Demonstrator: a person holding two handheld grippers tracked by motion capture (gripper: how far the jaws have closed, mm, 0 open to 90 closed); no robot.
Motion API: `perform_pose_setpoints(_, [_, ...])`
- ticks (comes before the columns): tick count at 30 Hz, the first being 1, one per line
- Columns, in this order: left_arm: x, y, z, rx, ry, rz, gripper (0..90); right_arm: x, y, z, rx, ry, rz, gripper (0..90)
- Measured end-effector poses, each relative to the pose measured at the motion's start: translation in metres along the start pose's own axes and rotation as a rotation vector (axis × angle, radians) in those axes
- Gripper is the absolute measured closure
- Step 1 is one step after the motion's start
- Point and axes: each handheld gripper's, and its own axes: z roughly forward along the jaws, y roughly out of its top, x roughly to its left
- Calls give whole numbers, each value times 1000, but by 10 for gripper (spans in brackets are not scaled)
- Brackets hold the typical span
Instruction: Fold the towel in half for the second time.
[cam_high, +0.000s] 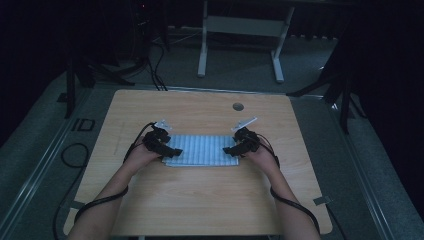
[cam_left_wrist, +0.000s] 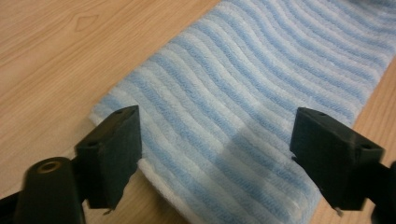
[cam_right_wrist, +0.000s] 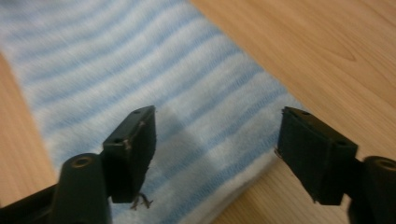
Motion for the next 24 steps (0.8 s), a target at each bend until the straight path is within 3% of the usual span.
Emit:
perform_pose_setpoints(2, [0, -3, -2, -22, 17, -1, 132, -1, -4, -3, -34, 19, 7, 193])
perform_pose_setpoints(6, [1, -12, -6, -32, 29, -14, 66, -1, -11, -8, -56, 4, 5, 138])
perform_pose_setpoints(9, [-1, -20, -9, -33, 34, -8, 60, -1, -16, -15, -69, -7, 5, 132])
perform_pose_setpoints(14, [-6, -33, -14, -45, 38, -8, 16, -1, -25, -29, -137, -26, 21, 127])
perform_pose_setpoints(18, [-8, -42, -22, -63, 49, -22, 16, -1, -37, -39, -151, -49, 21, 126])
perform_pose_setpoints(22, [-11, -54, -27, -71, 117, -12, 15, -1, -52, -49, -185, -92, 43, 127])
perform_pose_setpoints(24, [-12, -60, -28, -70, 118, -14, 15, -3, -60, -52, -193, -95, 65, 127])
